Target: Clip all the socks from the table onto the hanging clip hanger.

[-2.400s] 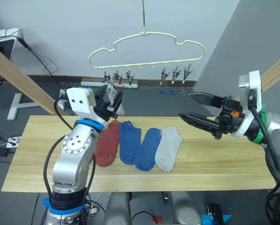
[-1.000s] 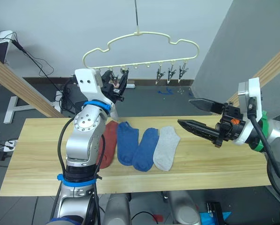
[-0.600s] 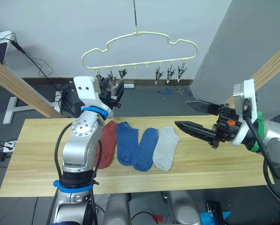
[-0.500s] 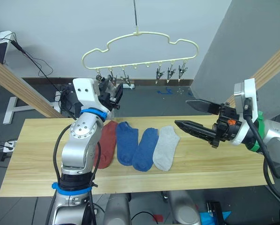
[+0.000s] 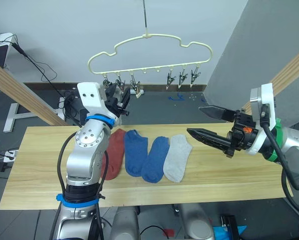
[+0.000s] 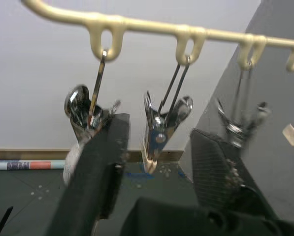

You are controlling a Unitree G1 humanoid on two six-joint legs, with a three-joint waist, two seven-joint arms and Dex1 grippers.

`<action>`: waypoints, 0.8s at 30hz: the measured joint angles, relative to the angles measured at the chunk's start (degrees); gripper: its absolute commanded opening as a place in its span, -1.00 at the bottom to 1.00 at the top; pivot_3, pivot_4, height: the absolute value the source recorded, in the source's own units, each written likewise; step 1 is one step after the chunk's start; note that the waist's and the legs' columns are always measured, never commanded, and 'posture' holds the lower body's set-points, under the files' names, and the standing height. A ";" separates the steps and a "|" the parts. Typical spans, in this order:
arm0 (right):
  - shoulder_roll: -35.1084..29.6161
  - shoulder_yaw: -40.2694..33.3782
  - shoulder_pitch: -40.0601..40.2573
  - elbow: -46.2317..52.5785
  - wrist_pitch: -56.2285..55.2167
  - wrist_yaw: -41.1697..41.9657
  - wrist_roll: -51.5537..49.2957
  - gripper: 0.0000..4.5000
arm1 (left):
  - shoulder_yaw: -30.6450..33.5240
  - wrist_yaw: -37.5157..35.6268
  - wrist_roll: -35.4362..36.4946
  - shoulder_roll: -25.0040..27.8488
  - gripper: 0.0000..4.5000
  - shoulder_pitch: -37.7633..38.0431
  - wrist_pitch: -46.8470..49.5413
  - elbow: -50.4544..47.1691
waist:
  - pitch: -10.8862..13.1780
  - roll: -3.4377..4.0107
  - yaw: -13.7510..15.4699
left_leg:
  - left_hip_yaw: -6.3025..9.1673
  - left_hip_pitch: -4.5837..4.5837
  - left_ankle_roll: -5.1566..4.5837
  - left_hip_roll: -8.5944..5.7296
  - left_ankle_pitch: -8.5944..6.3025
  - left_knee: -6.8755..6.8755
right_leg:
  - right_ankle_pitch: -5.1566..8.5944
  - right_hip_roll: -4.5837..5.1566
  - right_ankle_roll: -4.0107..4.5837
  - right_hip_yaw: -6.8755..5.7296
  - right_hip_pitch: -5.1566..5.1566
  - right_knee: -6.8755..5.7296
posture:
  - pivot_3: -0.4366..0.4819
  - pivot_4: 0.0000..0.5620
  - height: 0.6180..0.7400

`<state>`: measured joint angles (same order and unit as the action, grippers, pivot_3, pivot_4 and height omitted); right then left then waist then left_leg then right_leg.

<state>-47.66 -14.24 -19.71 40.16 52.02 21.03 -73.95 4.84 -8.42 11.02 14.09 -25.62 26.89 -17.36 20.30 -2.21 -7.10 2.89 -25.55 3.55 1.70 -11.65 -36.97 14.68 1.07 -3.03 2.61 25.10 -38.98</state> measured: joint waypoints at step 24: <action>-0.63 0.01 0.19 0.01 0.00 -1.23 -1.03 1.00 | 1.17 1.54 0.27 -0.90 -0.03 -5.06 -0.36 2.27 | 0.01 -0.01 -0.05 | 0.00 0.00 0.00 0.00 0.00 0.01 | 0.01 0.00 -0.02 0.00 0.00 0.01 | -0.71 0.31 1.00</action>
<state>-48.29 -14.23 -19.52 40.17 52.02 19.80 -74.98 6.01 -6.88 11.29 13.19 -30.68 26.53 -15.09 20.30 -2.21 -7.15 2.89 -25.55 3.55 1.69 -11.65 -36.97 14.69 1.07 -3.05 2.61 25.10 -38.97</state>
